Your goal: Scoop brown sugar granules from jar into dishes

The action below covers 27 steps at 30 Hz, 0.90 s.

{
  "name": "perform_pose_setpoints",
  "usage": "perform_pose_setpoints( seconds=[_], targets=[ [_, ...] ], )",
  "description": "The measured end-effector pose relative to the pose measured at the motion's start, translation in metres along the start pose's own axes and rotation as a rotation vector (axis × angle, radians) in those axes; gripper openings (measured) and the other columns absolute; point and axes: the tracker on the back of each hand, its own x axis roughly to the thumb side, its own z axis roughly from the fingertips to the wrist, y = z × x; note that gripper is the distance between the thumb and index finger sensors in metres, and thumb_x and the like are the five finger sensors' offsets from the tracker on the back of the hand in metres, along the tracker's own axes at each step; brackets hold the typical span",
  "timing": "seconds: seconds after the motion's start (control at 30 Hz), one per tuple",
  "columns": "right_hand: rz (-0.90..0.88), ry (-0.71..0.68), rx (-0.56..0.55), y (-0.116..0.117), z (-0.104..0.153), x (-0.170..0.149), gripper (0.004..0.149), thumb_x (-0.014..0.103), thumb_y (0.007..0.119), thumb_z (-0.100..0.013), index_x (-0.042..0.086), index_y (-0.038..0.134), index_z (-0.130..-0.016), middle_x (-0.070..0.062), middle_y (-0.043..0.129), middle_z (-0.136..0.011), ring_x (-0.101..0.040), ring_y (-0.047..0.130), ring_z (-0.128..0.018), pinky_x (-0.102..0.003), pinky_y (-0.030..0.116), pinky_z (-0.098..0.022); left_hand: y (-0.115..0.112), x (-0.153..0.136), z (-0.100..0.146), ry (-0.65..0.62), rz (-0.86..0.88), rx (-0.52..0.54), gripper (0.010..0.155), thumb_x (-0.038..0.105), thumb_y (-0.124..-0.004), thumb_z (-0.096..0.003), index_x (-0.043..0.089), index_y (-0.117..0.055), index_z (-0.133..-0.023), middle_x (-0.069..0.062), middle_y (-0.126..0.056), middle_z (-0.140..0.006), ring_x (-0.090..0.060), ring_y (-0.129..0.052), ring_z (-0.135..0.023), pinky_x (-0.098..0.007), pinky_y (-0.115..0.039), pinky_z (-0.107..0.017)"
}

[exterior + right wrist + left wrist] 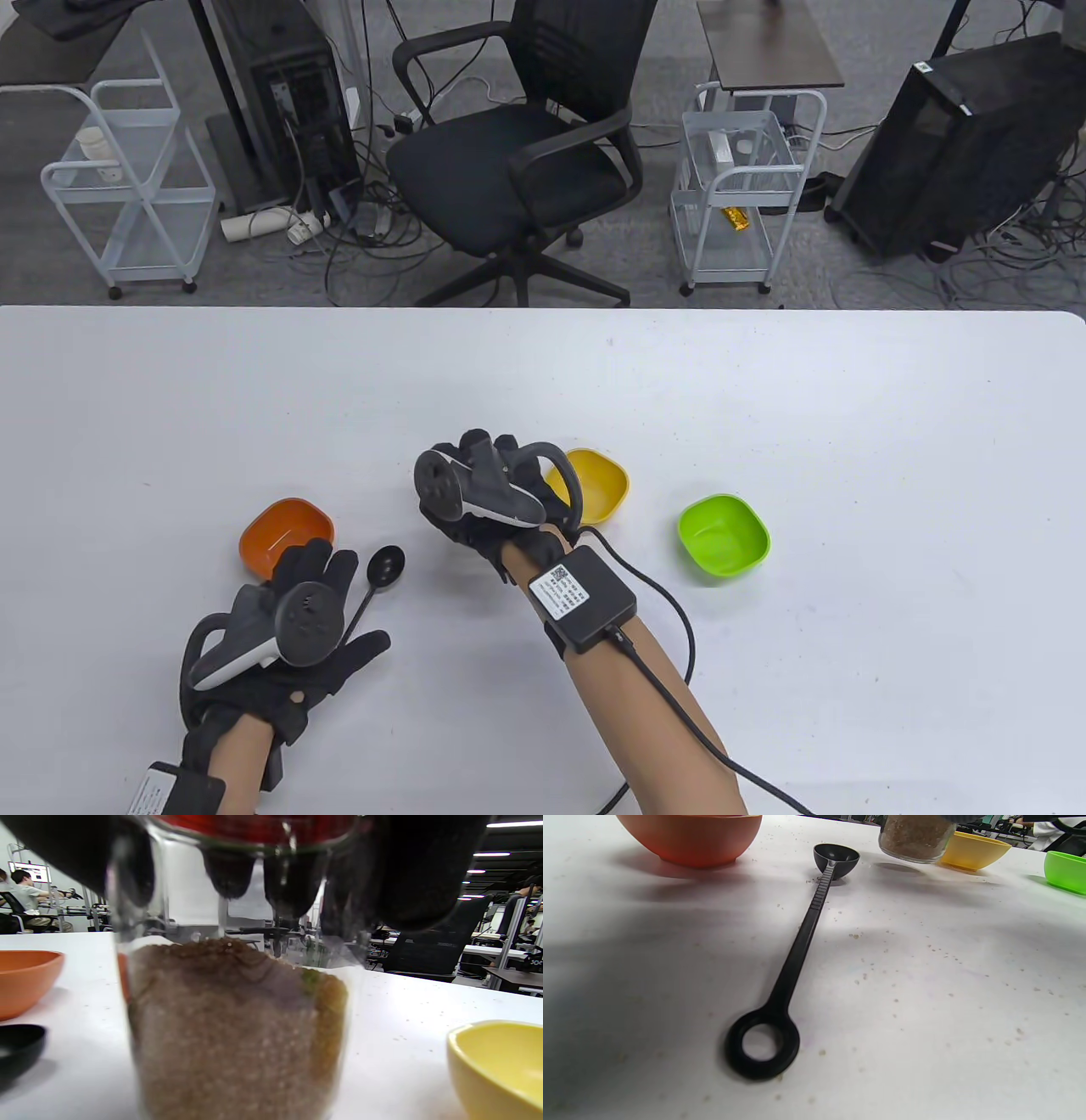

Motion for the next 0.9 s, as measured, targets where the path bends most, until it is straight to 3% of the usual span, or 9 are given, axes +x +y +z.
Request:
perform_pose_setpoints(
  seconds=[0.47,0.63,0.9],
  targets=[
    [-0.010,-0.077,0.020,-0.004,0.096,0.024,0.065,0.065,0.076,-0.050,0.029,0.065,-0.103,-0.011,0.080,-0.102,-0.046,0.095,-0.075,-0.053,0.088,-0.052,0.000,0.009,-0.004,-0.035,-0.046,-0.016,0.098,0.071,-0.053,-0.0578,0.014,0.000,-0.119,-0.019,0.008,-0.123,-0.048,-0.002,-0.118,-0.068,-0.026,-0.083],
    [0.041,-0.077,0.027,0.000,0.110,0.032,0.066,0.065,0.076,-0.050,0.029,0.064,-0.103,-0.010,0.080,-0.102,-0.045,0.095,-0.075,-0.053,0.088,-0.052,-0.001,0.014,-0.004,-0.065,-0.057,-0.018,0.099,0.071,-0.053,-0.0577,0.014,0.000,-0.119,-0.020,0.008,-0.123,-0.049,-0.002,-0.117,-0.064,-0.025,-0.083],
    [0.029,-0.046,0.057,0.003,0.111,0.032,0.066,0.065,0.075,-0.050,0.029,0.062,-0.104,-0.010,0.078,-0.104,-0.046,0.093,-0.077,-0.054,0.087,-0.054,-0.004,0.013,-0.005,-0.092,-0.020,-0.025,0.100,0.071,-0.055,-0.0576,0.013,0.000,-0.119,-0.021,0.007,-0.123,-0.049,-0.004,-0.116,-0.061,-0.024,-0.083]
  ],
)
